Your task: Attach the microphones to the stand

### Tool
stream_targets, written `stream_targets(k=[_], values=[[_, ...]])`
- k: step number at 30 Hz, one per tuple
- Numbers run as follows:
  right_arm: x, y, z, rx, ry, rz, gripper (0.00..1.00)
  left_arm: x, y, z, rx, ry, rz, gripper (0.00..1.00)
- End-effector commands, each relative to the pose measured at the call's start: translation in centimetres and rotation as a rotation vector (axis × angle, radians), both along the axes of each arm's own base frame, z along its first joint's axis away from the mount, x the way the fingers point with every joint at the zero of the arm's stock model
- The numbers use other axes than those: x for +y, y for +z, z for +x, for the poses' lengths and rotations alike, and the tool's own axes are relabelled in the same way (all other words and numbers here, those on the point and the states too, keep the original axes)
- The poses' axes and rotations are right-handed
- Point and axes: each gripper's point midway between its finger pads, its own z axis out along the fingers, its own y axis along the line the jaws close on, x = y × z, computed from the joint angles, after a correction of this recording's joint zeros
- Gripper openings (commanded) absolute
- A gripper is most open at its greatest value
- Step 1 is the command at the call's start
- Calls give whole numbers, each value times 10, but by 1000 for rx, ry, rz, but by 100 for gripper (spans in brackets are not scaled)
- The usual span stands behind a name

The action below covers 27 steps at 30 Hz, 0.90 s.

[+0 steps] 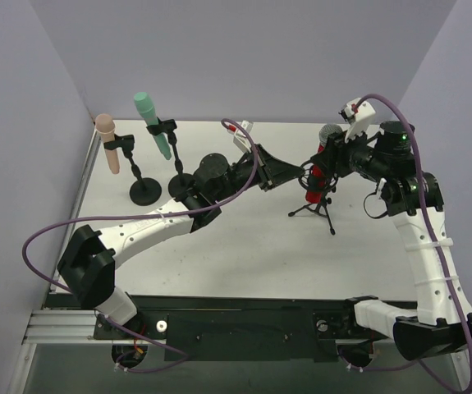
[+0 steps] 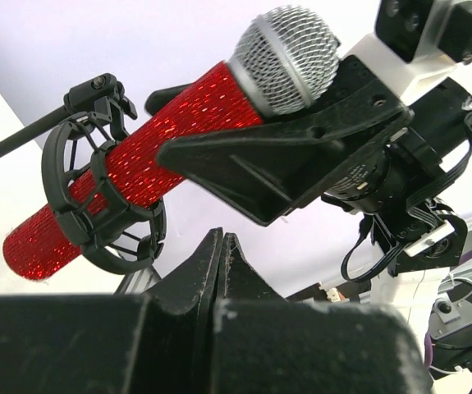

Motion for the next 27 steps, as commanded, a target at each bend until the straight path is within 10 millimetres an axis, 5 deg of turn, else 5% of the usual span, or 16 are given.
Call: stream_targets(k=[1,16,19,23,27], values=[[-16,-93,-28,335,-4,-138,0,13,44,-8,-114,7,-73,0],[-16,-105,-43,358,91,-175,8,61,13,-11,-201,108,90,0],[-8,-80,-47,342,151,-87,33,80,6,-9,-233,122,124,6],[-6,-53,-53,316,183,-35,64,117,6,-6,-285,177,148,33],[-10,-28,-57,275,191,-19,78,155,2,-9,-377,244,235,55]])
